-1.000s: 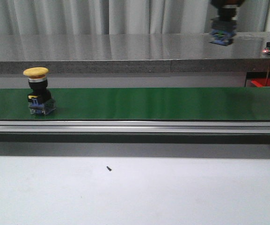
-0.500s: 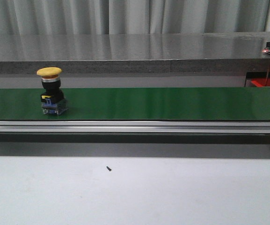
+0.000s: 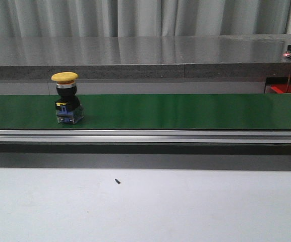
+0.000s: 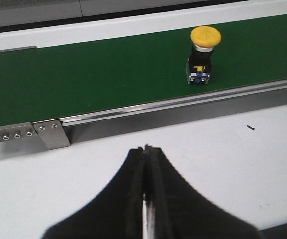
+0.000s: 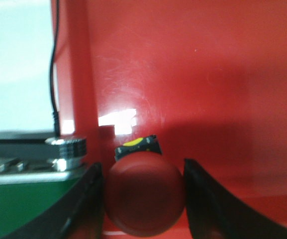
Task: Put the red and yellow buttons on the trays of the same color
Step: 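Place the red button into the red tray with the right gripper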
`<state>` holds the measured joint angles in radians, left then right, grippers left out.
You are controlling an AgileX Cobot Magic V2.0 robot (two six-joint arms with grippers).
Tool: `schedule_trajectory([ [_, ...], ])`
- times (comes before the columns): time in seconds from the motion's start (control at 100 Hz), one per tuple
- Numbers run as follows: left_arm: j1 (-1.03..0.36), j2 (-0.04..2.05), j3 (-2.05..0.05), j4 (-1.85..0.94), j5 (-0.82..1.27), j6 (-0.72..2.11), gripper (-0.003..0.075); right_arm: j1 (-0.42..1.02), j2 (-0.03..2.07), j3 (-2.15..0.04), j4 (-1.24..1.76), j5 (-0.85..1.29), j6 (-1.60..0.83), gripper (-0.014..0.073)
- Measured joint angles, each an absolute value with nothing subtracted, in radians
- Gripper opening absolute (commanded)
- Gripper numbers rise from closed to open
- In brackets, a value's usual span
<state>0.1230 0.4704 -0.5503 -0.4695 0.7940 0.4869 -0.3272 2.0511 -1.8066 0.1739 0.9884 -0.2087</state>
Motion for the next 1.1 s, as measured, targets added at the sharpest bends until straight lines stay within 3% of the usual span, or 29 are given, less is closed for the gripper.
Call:
schedule_trajectory([
  [0.29, 0.123, 0.47, -0.55, -0.469, 0.794, 0.487, -0.002, -0.327, 2.135, -1.807, 0.18, 0.963, -0.209, 0.0193],
  [0.51, 0.123, 0.47, -0.55, -0.469, 0.794, 0.487, -0.002, -0.327, 2.135, -1.807, 0.182, 0.974, -0.209, 0.0459],
  [1.1, 0.123, 0.47, -0.55, -0.469, 0.794, 0.487, -0.002, -0.327, 1.974, -1.781, 0.194, 1.043, -0.207, 0.0463],
])
